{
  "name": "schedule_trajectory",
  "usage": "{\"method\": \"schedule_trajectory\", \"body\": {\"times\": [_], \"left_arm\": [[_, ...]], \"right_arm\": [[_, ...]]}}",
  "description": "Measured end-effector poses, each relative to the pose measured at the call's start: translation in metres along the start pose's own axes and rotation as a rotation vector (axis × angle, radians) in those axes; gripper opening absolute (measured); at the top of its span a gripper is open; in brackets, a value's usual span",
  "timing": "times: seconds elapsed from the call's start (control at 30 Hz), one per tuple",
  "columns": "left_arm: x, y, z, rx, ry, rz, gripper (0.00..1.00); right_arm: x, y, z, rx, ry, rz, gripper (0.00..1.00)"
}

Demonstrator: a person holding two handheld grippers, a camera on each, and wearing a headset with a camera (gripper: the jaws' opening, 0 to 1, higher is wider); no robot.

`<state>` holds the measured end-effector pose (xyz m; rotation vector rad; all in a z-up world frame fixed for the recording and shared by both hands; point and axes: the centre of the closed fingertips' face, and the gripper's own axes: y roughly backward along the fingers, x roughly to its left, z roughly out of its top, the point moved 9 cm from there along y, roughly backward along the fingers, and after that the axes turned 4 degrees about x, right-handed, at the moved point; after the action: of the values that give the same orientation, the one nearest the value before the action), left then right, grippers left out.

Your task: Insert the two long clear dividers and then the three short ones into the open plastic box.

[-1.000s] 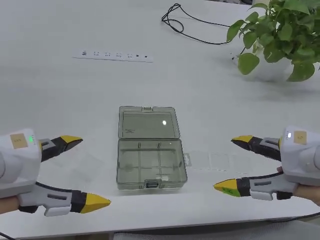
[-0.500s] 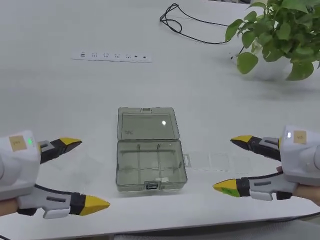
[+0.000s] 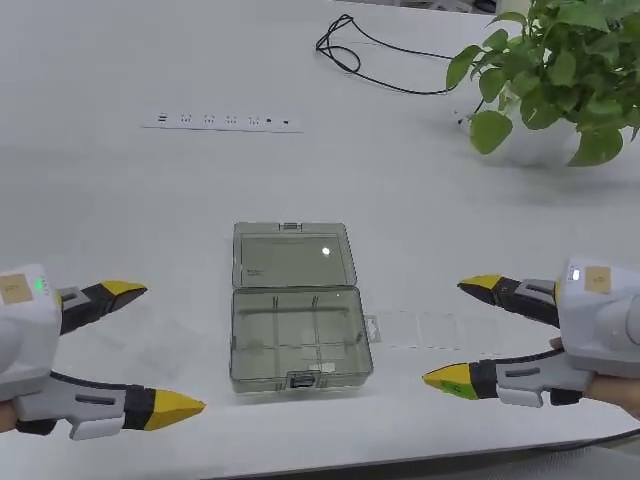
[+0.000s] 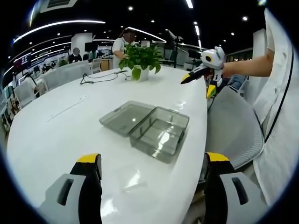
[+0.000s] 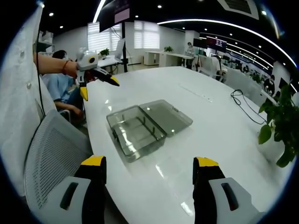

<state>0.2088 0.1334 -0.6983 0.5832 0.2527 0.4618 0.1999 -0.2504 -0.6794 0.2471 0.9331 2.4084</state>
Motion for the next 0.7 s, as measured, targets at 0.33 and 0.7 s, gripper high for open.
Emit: {"method": "schedule_trajectory", "body": {"times": [0.33,0.7], "left_arm": [[0.018,0.01,-0.011,0.053,0.064,0.073,0.88],[0.032,0.02,-0.03,0.139,0.145,0.141,0.81]], "right_arm": [[0.002,-0.002,0.0,-0.008,-0.009,0.004,0.76],[0.003,-0.003,-0.001,-0.014,-0.02,0.003,0.75]]}}
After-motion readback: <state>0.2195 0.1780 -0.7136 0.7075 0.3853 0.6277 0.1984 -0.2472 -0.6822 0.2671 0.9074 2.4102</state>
